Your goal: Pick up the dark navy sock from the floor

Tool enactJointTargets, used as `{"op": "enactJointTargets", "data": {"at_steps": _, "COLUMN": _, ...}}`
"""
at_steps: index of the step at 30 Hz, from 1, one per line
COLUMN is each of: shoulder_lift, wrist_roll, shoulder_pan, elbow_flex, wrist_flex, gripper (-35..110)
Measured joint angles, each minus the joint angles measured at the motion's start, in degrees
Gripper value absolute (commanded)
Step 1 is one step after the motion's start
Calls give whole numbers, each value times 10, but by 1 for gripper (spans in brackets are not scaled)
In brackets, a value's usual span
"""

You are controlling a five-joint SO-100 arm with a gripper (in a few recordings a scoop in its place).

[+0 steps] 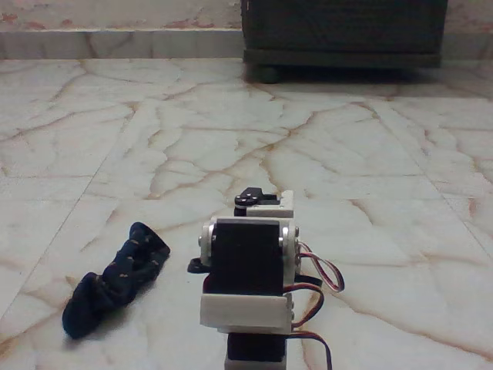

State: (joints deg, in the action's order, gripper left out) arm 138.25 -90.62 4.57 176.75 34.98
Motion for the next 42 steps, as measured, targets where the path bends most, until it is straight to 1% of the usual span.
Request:
{"op": "enactJointTargets", "data": {"at_steps": 1, "shoulder_lift": -8, "wrist_roll": 28, "shoulder_pan": -20, "elbow_flex": -1, "wrist_flex": 48, "gripper": 0}}
{"op": "enactJointTargets", "data": {"at_steps": 2, "shoulder_lift": -34, "wrist_roll": 102, "shoulder_pan": -47, "elbow_flex": 0, "wrist_flex": 62, "gripper": 0}}
{"op": "enactJointTargets", "data": {"at_steps": 3, "shoulder_lift": -36, "wrist_roll": 112, "shoulder_pan": -46, "elbow_flex": 0, "wrist_flex": 62, "gripper": 0}}
{"op": "enactJointTargets", "data": {"at_steps": 15, "shoulder_lift": -36, "wrist_roll": 112, "shoulder_pan": -46, "elbow_flex": 0, "wrist_flex": 62, "gripper": 0}}
{"op": "enactJointTargets", "data": {"at_steps": 20, "shoulder_lift": -48, "wrist_roll": 184, "shoulder_pan": -46, "elbow_flex": -1, "wrist_flex": 62, "gripper": 0}}
{"op": "enactJointTargets", "data": {"at_steps": 22, "shoulder_lift": -83, "wrist_roll": 205, "shoulder_pan": -46, "elbow_flex": -57, "wrist_flex": -14, "gripper": 0}}
{"op": "enactJointTargets", "data": {"at_steps": 24, "shoulder_lift": -107, "wrist_roll": 219, "shoulder_pan": -46, "elbow_flex": -81, "wrist_flex": -33, "gripper": 0}}
{"op": "enactJointTargets", "data": {"at_steps": 25, "shoulder_lift": -140, "wrist_roll": 235, "shoulder_pan": -48, "elbow_flex": -106, "wrist_flex": -64, "gripper": 0}}
{"op": "enactJointTargets", "data": {"at_steps": 29, "shoulder_lift": -248, "wrist_roll": 322, "shoulder_pan": -76, "elbow_flex": -236, "wrist_flex": -183, "gripper": 0}}
{"op": "enactJointTargets", "data": {"at_steps": 30, "shoulder_lift": -279, "wrist_roll": 346, "shoulder_pan": -83, "elbow_flex": -267, "wrist_flex": -219, "gripper": 0}}
{"op": "enactJointTargets", "data": {"at_steps": 32, "shoulder_lift": -345, "wrist_roll": 405, "shoulder_pan": -97, "elbow_flex": -358, "wrist_flex": -324, "gripper": 0}}
{"op": "enactJointTargets", "data": {"at_steps": 34, "shoulder_lift": -406, "wrist_roll": 443, "shoulder_pan": -115, "elbow_flex": -408, "wrist_flex": -380, "gripper": 0}}
{"op": "enactJointTargets", "data": {"at_steps": 36, "shoulder_lift": -445, "wrist_roll": 490, "shoulder_pan": -143, "elbow_flex": -479, "wrist_flex": -482, "gripper": 0}}
{"op": "enactJointTargets", "data": {"at_steps": 39, "shoulder_lift": -482, "wrist_roll": 544, "shoulder_pan": -206, "elbow_flex": -528, "wrist_flex": -578, "gripper": 0}}
{"op": "enactJointTargets", "data": {"at_steps": 40, "shoulder_lift": -496, "wrist_roll": 558, "shoulder_pan": -228, "elbow_flex": -547, "wrist_flex": -596, "gripper": 0}}
{"op": "enactJointTargets", "data": {"at_steps": 42, "shoulder_lift": -529, "wrist_roll": 599, "shoulder_pan": -274, "elbow_flex": -594, "wrist_flex": -599, "gripper": 0}}
